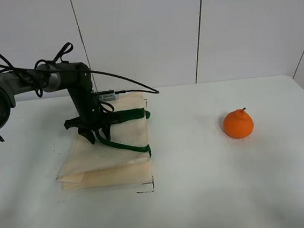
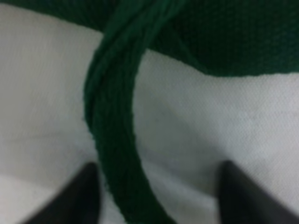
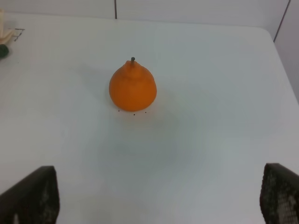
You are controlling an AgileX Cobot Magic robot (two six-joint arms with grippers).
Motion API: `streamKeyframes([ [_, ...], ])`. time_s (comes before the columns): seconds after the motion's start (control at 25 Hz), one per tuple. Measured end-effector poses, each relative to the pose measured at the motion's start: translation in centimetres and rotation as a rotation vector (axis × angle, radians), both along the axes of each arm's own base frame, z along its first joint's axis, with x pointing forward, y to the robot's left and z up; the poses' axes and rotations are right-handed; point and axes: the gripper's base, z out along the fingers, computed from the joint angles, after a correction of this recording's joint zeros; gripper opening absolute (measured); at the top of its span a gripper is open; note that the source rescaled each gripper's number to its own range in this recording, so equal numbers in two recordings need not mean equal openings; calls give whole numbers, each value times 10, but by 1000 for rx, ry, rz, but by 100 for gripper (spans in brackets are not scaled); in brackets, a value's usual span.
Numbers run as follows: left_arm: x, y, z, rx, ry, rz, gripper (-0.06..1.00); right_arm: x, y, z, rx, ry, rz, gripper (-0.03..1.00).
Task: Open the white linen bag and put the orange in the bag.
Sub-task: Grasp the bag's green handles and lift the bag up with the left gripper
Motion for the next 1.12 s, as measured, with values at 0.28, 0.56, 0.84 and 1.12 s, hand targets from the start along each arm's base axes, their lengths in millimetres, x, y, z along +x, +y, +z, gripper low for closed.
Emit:
streamKeyframes([
  [0.28,-1,1,21,6,0,2,1,0,0,0,0,0,0,98],
  [0.56,0,4,142,-12,-219,-32,1,0,0,0,0,0,0,98],
  [0.84,-28,13,237,-58,-420,-35,1,0,0,0,0,0,0,98],
  [1.12,-70,15,306,-152,-568,-61,1,0,0,0,0,0,0,98],
])
